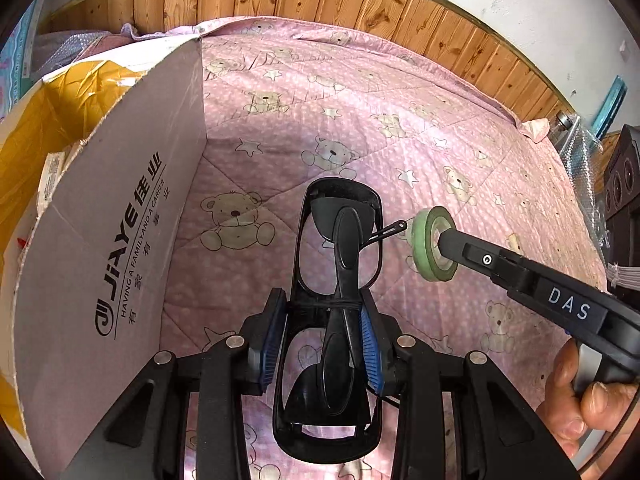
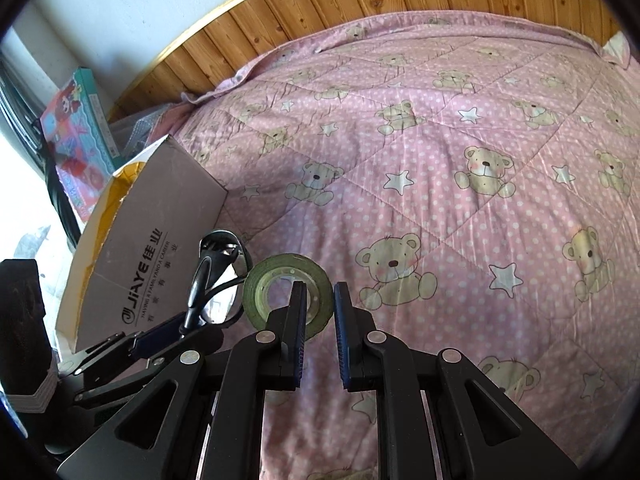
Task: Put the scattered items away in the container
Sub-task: 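Lift and carry the black glasses and green tape over the box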
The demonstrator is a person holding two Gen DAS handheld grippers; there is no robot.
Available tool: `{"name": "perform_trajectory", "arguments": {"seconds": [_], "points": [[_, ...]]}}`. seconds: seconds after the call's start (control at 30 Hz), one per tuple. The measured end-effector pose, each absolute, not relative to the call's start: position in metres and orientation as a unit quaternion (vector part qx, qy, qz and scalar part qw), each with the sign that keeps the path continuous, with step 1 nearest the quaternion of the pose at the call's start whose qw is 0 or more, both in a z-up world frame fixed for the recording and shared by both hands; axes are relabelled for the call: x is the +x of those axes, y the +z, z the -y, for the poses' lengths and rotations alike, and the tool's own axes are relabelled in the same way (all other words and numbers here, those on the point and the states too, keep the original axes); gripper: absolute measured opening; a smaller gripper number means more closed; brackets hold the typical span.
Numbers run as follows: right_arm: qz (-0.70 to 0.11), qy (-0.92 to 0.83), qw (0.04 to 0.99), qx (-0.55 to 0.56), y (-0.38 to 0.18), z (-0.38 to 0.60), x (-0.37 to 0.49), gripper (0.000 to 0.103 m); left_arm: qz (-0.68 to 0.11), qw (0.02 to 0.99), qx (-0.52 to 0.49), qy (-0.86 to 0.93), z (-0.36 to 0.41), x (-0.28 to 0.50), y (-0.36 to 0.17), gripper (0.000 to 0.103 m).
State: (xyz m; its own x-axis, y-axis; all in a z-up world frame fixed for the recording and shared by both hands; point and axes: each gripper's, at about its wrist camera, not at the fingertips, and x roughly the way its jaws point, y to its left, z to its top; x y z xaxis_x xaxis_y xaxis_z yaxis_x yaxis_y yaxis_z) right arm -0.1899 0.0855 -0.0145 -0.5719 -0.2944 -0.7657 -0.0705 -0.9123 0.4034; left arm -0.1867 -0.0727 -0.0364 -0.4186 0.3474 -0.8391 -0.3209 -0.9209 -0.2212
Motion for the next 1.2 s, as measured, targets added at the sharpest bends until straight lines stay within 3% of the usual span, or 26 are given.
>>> {"name": "perform_trajectory", "arguments": {"seconds": [0.53,1.2], "points": [[0.216,-0.883,0.092,0.406,0.037,-0.076,-0.135,0.014,0.000,0.201,-0.443,0.873,0.095,-0.154,0.035,0.037],[0.202,-0.898,0.124,0.370,0.079,-0.042,-0.099,0.014,0.020,0.200,-0.399,0.895,0.128,-0.125,0.082,0.037]]}}
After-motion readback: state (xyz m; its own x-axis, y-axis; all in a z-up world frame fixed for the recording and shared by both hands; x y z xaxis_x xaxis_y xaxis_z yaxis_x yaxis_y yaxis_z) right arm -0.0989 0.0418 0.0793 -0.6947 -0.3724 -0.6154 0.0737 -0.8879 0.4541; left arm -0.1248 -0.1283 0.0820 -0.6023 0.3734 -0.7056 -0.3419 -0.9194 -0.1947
